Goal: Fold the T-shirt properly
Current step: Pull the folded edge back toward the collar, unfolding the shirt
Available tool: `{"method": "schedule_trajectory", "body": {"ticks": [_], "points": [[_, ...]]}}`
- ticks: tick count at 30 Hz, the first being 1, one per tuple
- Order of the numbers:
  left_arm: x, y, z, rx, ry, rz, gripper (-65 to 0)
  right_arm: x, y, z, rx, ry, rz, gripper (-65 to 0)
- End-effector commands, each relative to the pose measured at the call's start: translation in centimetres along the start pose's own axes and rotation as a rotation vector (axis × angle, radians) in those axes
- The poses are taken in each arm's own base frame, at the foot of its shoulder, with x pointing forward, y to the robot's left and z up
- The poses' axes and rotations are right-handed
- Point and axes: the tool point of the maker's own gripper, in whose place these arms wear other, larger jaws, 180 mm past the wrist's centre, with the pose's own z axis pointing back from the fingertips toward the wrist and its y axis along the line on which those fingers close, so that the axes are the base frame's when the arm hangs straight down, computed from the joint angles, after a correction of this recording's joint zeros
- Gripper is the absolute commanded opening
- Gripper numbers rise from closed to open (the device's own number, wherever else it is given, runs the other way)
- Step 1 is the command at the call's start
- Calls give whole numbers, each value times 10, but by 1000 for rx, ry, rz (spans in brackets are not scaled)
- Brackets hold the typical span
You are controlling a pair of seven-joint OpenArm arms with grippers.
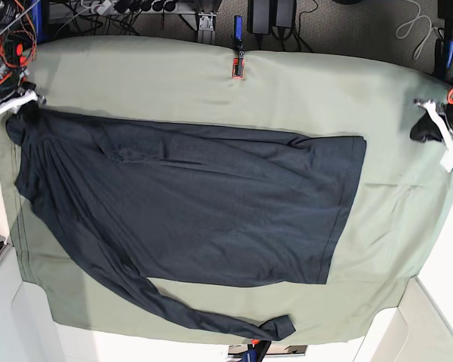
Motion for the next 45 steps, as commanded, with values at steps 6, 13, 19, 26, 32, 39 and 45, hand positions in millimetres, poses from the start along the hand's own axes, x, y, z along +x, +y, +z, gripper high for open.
{"method": "schedule_trajectory", "body": {"ticks": [6,13,19,26,32,39,45], "points": [[-6,-4,10,-23,-24,25,-650,-10,-6,15,-13,9,28,-650],[12,-29,-3,-107,-149,121,-598,-10,-5,15,-7,4,36,-650],[44,-38,-9,-137,-276,155,-268,-8,-4,15,-5,-1,37,-650],[41,-59,-27,-165,-323,225,-268,-7,-4,14,-5,-7,37,-650],[40,-50,-47,-55,-342,269,-268,-7,-3,14,-3,-7,40,-650],[45,-54,-85,-107,-299,312,-268,-7,-3,14,-3,-7,40,-650],[37,-74,-105,-118,-195,195,-316,-6,-3,14,-3,-8,40,-650]]}}
